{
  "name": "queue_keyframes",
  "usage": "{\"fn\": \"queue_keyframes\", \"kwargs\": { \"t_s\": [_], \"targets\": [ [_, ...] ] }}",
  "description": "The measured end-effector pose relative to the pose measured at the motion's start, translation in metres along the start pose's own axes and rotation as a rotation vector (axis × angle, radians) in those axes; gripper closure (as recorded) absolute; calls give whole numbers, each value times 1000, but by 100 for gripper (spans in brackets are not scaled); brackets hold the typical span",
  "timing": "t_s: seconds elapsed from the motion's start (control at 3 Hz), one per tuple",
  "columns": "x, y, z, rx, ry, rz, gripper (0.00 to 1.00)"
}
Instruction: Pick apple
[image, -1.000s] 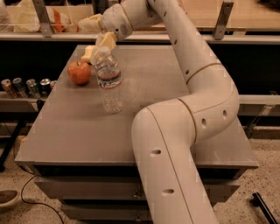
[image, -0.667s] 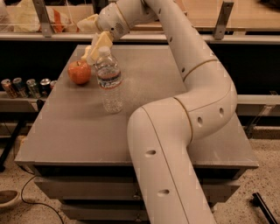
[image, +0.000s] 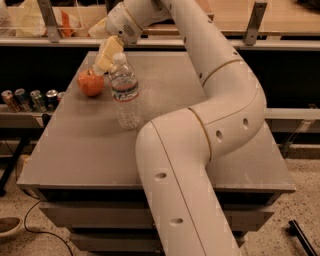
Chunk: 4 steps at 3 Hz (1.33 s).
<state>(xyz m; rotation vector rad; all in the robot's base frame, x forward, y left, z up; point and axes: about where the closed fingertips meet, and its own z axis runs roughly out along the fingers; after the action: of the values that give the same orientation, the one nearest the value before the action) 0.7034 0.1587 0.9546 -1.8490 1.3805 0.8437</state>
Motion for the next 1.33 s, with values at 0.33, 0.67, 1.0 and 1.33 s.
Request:
{"fn": "queue_keyframes", "kwargs": {
  "t_s": [0.33, 0.67, 1.0, 1.33],
  "targets": [
    [1, -2, 4, 13, 86, 19, 0],
    [2, -2, 7, 17, 149, 29, 0],
    [1, -1, 9, 16, 175, 29, 0],
    [1, -1, 9, 15, 176, 30, 0]
  ]
}}
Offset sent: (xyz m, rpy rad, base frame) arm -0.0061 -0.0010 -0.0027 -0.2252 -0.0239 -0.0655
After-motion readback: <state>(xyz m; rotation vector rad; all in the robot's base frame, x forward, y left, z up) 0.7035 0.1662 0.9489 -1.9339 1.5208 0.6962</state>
